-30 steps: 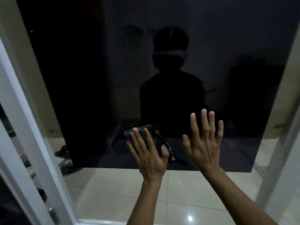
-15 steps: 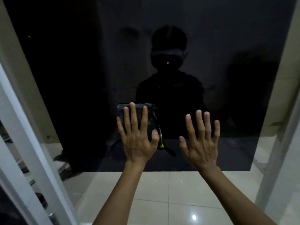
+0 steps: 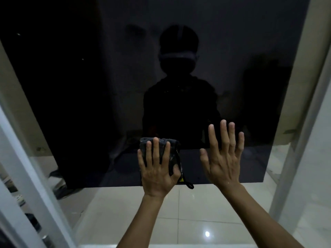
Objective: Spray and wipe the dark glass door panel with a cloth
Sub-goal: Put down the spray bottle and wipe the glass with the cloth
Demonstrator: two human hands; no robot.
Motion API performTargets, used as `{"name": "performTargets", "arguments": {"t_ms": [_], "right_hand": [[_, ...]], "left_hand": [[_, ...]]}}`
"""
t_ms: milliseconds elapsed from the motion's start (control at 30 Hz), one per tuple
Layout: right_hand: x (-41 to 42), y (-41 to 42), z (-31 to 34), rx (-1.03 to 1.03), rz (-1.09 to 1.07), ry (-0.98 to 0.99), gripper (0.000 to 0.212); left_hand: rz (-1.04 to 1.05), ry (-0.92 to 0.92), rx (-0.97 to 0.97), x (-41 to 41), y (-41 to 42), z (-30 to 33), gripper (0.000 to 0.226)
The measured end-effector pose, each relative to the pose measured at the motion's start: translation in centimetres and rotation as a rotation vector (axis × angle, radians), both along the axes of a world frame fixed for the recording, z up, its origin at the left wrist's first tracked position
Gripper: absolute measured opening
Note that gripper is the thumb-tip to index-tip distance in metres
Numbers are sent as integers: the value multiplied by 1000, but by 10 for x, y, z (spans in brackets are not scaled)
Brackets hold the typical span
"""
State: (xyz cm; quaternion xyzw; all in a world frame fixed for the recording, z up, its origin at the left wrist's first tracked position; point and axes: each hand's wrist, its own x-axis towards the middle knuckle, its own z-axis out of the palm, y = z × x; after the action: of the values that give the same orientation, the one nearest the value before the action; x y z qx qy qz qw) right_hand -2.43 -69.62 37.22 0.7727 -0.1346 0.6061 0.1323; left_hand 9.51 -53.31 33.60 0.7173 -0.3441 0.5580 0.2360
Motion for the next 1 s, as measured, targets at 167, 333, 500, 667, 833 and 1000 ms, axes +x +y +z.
{"name": "performTargets", "arguments": {"t_ms": [167, 333, 500, 667, 833, 1000], "right_hand": [[-13, -21, -19, 21, -38, 24, 70], [-12, -30, -21, -18, -54, 38, 70], [-10, -33, -22, -29, -63, 45, 69], [-13, -29, -19, -8, -34, 51, 67], [-30, -37, -17, 45, -38, 12, 68], [-62, -82, -6, 137, -187, -82, 68]], "left_hand": [[-23, 58, -58, -8, -11, -7, 72], [-27, 107, -119, -27, -36, -12, 70], [-47, 137, -166, -43, -60, -12, 71], [-51, 149, -190, -44, -62, -13, 72], [-38, 143, -185, -44, -62, -15, 78], [-19, 141, -164, -45, -63, -14, 79]]}}
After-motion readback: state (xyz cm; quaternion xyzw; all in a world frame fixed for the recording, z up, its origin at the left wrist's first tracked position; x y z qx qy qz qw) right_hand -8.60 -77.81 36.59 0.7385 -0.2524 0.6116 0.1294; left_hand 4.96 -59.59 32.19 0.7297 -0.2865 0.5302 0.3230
